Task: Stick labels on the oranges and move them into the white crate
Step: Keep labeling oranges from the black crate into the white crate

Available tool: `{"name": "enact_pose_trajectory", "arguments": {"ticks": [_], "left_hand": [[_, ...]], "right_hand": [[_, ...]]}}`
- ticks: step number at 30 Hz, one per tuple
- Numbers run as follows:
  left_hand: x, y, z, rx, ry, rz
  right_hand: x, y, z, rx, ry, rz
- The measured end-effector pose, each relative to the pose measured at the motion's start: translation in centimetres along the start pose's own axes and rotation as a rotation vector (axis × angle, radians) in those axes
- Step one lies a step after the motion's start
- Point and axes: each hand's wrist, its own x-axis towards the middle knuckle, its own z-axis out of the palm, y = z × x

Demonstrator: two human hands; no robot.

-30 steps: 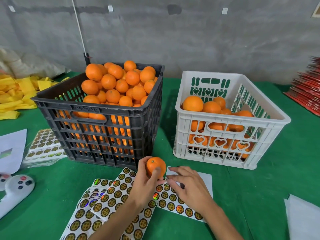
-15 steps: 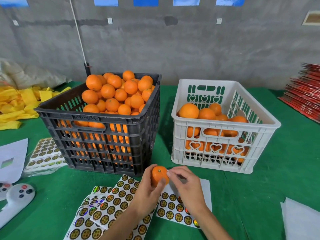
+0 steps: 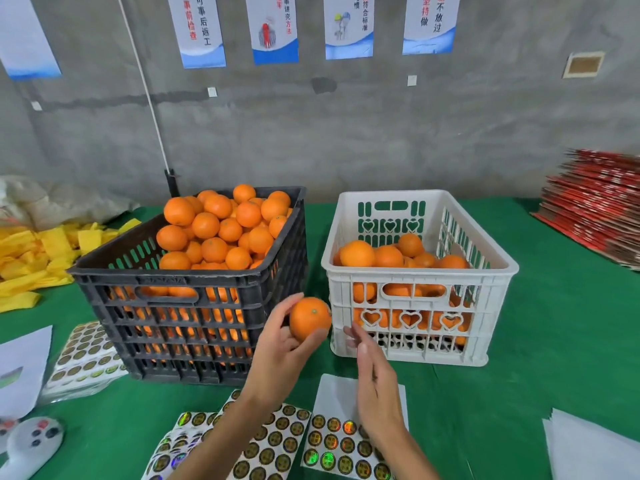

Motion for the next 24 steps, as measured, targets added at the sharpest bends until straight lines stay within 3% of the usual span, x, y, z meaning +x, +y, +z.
{"name": "enact_pose_trajectory", "arguments": {"ticks": [3, 7, 11, 14, 20, 24], "left_hand": [[3.6, 3.7, 2.0, 0.165, 0.016, 0.139], [8.6, 7.3, 6.4, 0.327, -0.012, 0.332], [12.7, 9.3, 11.3, 0.561, -0.072, 0.271], [14.2, 9.7, 12.2, 0.612, -0.132, 0.223], [16.4, 10.7, 3.4, 0.836, -0.001, 0.332], [18.1, 10.7, -4.7, 1.009, 0.110, 0.180]], "right_hand": [[0.6, 0.3, -0.2, 0.012, 0.072, 0.003], [-0.2, 1.2, 0.0, -0.090, 0.004, 0.094], [0.0, 1.8, 0.1, -0.173, -0.006, 0.148], [0.0, 1.7, 0.1, -0.184, -0.009, 0.144], [0.3, 0.9, 1.3, -0.201, -0.033, 0.047], [1.3, 0.8, 3.0, -0.158, -0.052, 0.051]]}}
